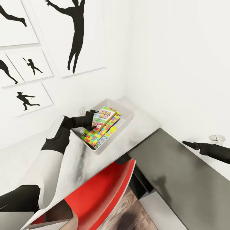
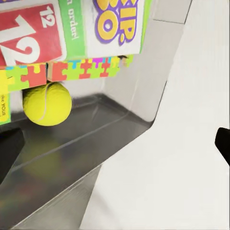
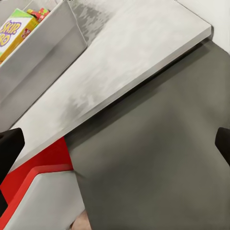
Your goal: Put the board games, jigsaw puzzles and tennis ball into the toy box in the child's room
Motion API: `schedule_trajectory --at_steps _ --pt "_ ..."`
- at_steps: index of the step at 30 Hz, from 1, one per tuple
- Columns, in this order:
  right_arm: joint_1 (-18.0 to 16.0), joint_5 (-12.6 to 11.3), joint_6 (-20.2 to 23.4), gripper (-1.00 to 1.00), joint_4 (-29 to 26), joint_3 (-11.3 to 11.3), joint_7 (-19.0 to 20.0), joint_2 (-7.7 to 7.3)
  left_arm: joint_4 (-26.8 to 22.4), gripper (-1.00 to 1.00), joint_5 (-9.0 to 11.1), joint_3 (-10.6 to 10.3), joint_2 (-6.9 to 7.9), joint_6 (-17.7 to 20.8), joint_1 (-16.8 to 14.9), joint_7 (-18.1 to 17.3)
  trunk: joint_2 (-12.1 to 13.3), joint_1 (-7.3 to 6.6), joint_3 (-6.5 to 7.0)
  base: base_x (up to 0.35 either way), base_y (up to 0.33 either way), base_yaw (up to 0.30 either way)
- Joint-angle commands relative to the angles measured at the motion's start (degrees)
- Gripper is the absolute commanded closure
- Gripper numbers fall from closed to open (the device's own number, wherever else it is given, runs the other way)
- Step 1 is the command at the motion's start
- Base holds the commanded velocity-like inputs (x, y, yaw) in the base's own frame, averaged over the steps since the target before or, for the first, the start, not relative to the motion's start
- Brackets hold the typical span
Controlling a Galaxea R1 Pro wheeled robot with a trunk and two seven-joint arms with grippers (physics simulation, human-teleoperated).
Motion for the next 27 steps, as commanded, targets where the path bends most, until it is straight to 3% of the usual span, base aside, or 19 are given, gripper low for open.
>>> schedule_trajectory --at_steps 1,6,12,16,21,25,27 --pt "-0.1 0.4 0.4 -1.0 0.0 -0.1 0.5 0.0 -1.6 -1.0 1.0 0.1 -0.06 0.4 0.2 0.8 -0.1 0.04 -0.1 0.0 0.0 0.0" --pt "0.0 0.4 0.4 -1.0 0.0 -0.3 0.5 0.02 -7.4 -1.0 2.1 -1.2 -0.05 1.6 1.7 1.6 -0.1 0.04 -0.1 0.0 0.0 0.0" --pt "0.5 0.3 0.4 -1.0 0.0 -0.4 0.9 -0.02 -20.1 -1.0 2.7 -8.0 0.55 3.1 6.5 2.8 -0.1 0.04 -0.1 0.0 0.0 0.0" --pt "0.6 0.3 0.4 -1.0 0.0 -0.4 1.0 -0.03 -25.8 -1.0 2.7 -10.2 0.73 3.3 8.9 2.9 -0.1 0.04 -0.1 0.0 0.0 0.0" --pt "0.7 0.3 0.2 -1.0 0.0 -0.5 1.1 -0.06 -30.7 -1.0 2.1 -11.8 0.83 3.5 11.5 2.6 -0.1 0.04 -0.1 0.0 0.0 0.0" --pt "0.7 0.2 0.1 -1.0 0.0 -0.6 1.1 -0.11 -34.1 -1.0 0.7 -15.8 1.07 3.7 15.3 2.1 -0.1 0.04 -0.09 0.0 0.0 0.0" --pt "0.7 0.2 0.1 -1.0 0.0 -0.6 1.1 -0.12 -34.4 -1.0 0.3 -16.7 1.15 3.7 16.3 1.9 -0.1 0.04 -0.07 0.0 0.0 0.0"
